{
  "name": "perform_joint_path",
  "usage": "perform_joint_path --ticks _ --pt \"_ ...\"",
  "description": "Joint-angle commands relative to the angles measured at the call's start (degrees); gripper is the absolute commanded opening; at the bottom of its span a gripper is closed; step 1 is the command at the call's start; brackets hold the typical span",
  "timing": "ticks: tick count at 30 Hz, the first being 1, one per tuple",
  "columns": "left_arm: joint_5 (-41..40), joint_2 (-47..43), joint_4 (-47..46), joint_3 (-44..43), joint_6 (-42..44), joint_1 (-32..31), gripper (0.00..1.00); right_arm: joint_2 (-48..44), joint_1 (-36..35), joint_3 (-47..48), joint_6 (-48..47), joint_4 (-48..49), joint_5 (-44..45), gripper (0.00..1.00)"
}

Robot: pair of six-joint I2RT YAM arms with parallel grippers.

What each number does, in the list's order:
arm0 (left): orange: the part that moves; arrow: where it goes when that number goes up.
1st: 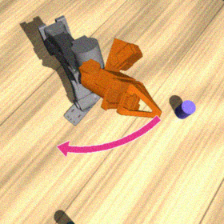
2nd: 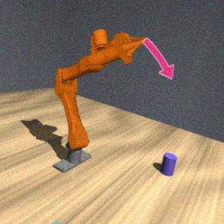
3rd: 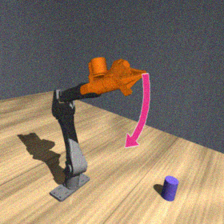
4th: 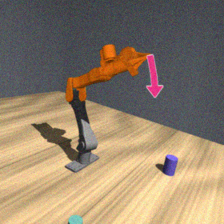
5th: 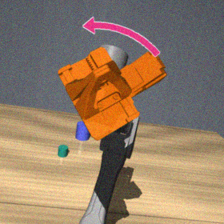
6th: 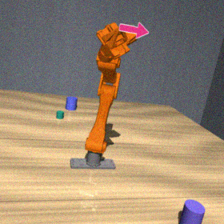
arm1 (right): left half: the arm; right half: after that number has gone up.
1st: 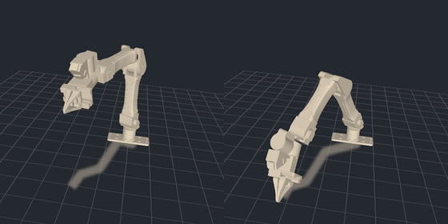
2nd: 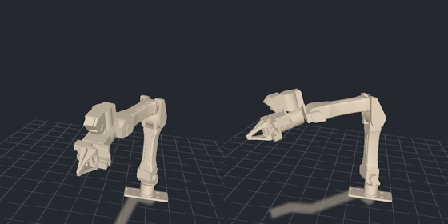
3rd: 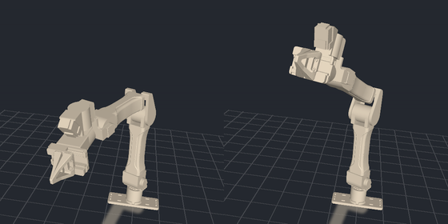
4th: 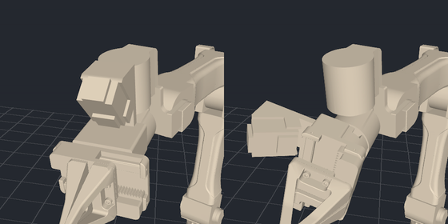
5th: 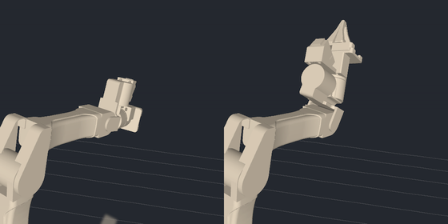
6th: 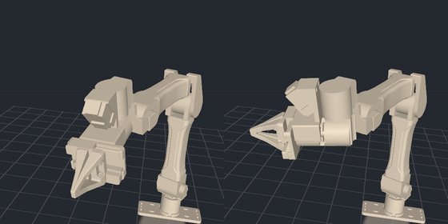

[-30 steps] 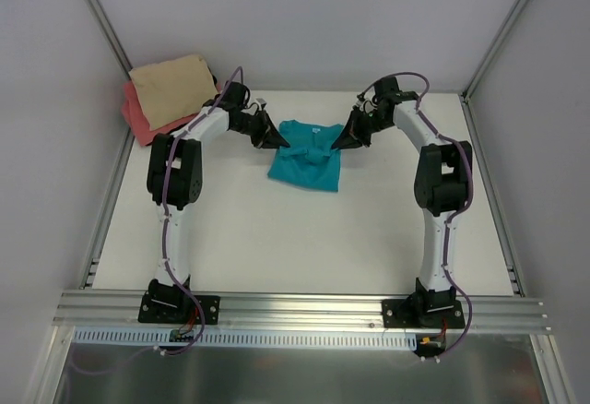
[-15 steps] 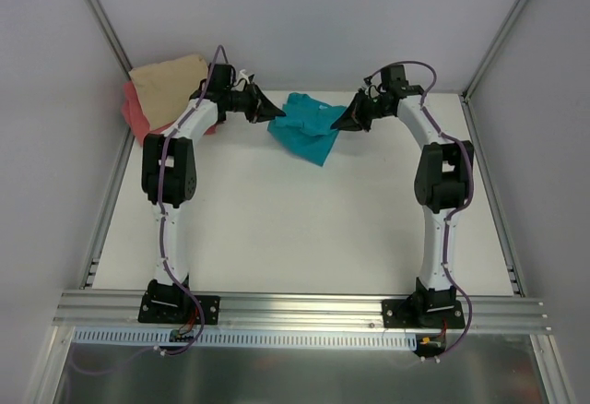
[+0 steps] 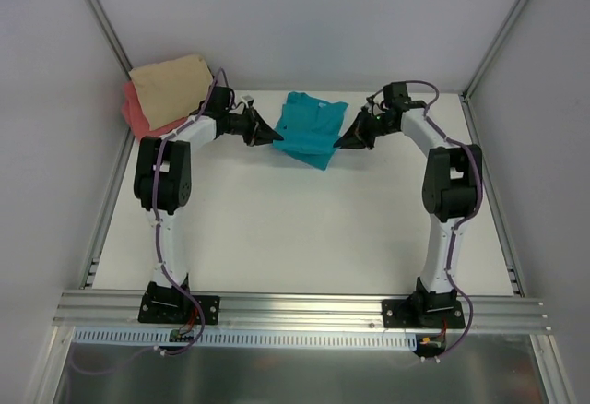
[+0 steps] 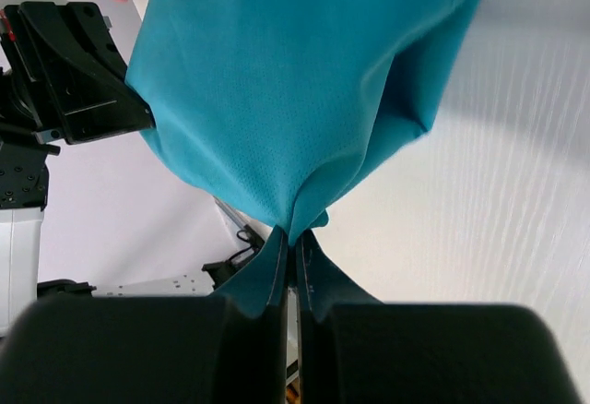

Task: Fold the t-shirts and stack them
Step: Fold the long partially folded tshirt into a neat square

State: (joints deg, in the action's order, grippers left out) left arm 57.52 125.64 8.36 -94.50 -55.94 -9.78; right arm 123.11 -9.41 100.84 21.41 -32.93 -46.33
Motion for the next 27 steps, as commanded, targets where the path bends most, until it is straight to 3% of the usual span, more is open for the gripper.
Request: perform_joint_path --ticks 1,15,24,27 --pt "2.7 -8.6 -1.9 6.1 2.3 -1.0 0.00 -9.3 -1.3 -4.6 -0.4 0.8 -1.5 0.00" --pt "3.0 -27.8 3.5 33.7 11.0 -2.9 0.00 -27.4 -11.5 -32.3 4.2 6.3 1.6 0.00" --pt "3.8 -35.3 4.4 43.4 11.6 -3.8 0.00 -38.3 -14.7 -46.2 7.0 7.6 4.7 0.00" --pt "3.6 -37.6 4.4 43.0 11.0 -3.8 0.00 -39.6 -14.5 -45.3 7.0 6.8 6.1 0.00"
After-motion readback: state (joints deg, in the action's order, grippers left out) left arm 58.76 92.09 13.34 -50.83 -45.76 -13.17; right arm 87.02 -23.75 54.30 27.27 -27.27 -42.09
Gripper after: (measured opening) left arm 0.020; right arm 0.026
